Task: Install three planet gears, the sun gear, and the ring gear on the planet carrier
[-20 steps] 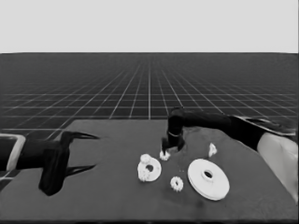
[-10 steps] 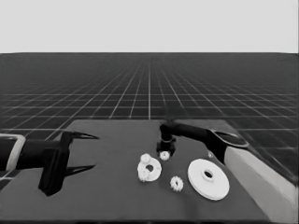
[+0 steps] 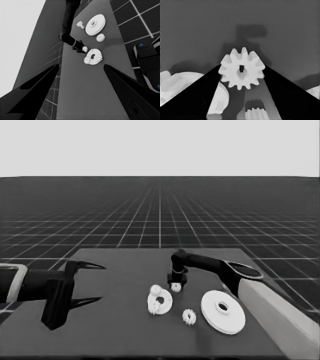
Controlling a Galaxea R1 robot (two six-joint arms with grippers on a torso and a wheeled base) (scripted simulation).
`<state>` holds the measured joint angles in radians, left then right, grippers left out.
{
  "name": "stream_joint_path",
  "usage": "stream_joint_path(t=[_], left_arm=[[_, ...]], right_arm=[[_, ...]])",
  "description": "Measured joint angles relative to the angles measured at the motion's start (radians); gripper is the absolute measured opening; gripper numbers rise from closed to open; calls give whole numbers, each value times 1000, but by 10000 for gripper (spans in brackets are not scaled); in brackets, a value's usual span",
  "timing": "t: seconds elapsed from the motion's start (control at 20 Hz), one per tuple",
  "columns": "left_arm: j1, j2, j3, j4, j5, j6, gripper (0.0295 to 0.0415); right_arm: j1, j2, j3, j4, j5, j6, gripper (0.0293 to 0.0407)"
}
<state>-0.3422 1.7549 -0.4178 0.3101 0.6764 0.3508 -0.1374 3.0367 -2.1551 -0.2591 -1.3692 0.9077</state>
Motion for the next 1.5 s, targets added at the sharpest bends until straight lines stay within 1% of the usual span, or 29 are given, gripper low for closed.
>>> stream_joint_path(t=[0.3, 0.35, 0.4, 0.45, 0.55, 0.8, 0.85, 0.95, 1.3, 1.35, 1.4, 1.5], left_arm=[[0, 0, 0, 0, 0, 0, 385], [0, 0, 0, 0, 0, 0, 385], [0, 0, 0, 0, 0, 0, 385], [0, 0, 0, 0, 0, 0, 385], [0, 0, 0, 0, 0, 0, 385], [0, 0, 0, 0, 0, 0, 385], [0, 0, 0, 0, 0, 0, 385], [0, 0, 0, 0, 0, 0, 385], [0, 0, 0, 0, 0, 0, 385], [0, 0, 0, 0, 0, 0, 385], [0, 0, 0, 0, 0, 0, 385], [0, 0, 0, 0, 0, 0, 385]], right_arm=[[0, 0, 0, 0, 0, 0, 312], [53, -48, 122, 38, -59, 63, 312], [104, -65, 167, 71, -87, 86, 312], [133, -71, 183, 92, -102, 94, 312], [158, -74, 191, 113, -114, 98, 312], [169, -74, 192, 124, -120, 98, 312], [161, -121, 392, 102, -135, 257, 312], [149, -124, 530, 86, -152, 383, 312], [145, -119, 584, 79, -163, 444, 312], [86, -111, 555, 17, -145, 425, 312], [43, -104, 530, -19, -131, 411, 312], [7, -96, 500, -50, -116, 394, 312]])
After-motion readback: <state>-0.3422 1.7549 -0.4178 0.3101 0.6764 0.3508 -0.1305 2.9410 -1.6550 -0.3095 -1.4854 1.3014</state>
